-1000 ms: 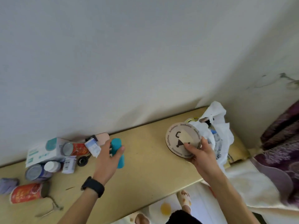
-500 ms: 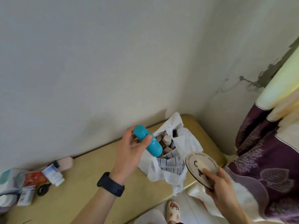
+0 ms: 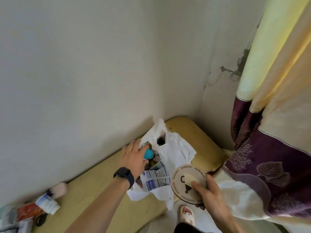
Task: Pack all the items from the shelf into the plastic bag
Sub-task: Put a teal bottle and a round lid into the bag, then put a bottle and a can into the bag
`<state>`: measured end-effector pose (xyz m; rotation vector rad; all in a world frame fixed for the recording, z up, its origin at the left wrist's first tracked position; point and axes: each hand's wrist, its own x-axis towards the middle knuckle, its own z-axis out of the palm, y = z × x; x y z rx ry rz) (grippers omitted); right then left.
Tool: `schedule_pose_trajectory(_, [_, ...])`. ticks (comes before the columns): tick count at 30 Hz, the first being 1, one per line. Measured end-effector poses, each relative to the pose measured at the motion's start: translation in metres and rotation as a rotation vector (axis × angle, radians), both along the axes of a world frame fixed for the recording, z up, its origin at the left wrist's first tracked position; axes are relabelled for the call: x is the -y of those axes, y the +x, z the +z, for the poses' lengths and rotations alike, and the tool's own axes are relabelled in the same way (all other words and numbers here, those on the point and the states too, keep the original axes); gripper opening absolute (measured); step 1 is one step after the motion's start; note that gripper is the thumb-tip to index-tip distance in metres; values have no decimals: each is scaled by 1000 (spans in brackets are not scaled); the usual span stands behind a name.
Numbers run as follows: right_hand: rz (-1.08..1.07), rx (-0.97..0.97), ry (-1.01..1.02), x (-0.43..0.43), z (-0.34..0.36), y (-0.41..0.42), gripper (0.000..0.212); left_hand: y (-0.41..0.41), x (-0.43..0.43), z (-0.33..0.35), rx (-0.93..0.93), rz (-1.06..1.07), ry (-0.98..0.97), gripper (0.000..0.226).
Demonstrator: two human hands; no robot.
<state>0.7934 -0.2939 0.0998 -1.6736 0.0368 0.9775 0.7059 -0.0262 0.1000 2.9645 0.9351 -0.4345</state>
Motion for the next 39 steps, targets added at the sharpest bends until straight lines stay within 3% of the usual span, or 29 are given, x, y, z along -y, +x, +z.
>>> schedule_pose_trajectory(3, [133, 21, -58, -8, -15, -6, 21, -24, 4, 7, -55, 168, 1, 83])
schedule_pose_trajectory(7, [490, 130, -174, -39, -31, -12, 9, -58, 5, 24, -73, 404, -168, 86])
schedule_pose_trajectory(9, [655, 210, -216, -61, -38, -13, 6, -70, -1, 29, -55, 506, -195, 74])
schedule_pose_trajectory(11, [749, 287, -251, -84, -37, -13, 16, -77, -8, 35, 0, 573, -240, 48])
schedule_pose_trajectory(15, [613, 260, -200, -131, -38, -13, 38, -80, -9, 51, 215, 626, -319, 26])
schedule_pose_trajectory(18, [598, 91, -85, -160, -39, -10, 51, -77, -5, 57, 300, 621, -315, 19])
schedule_pose_trajectory(23, [752, 304, -175, -167, -82, -10, 84, -82, -4, 56, 317, 639, -312, 21])
schedule_pose_trajectory(30, [786, 459, -134, -130, -33, -24, 39, -106, 17, 47, 503, 718, -506, 35])
schedule_pose_trajectory(35, [750, 672, 122, -127, 20, -55, 22, -140, 41, 33, 685, 869, -580, 41])
schedule_pose_trajectory(39, [831, 862, 333, -144, 48, -96, 17, -196, 55, 9, 648, 1032, -537, 46])
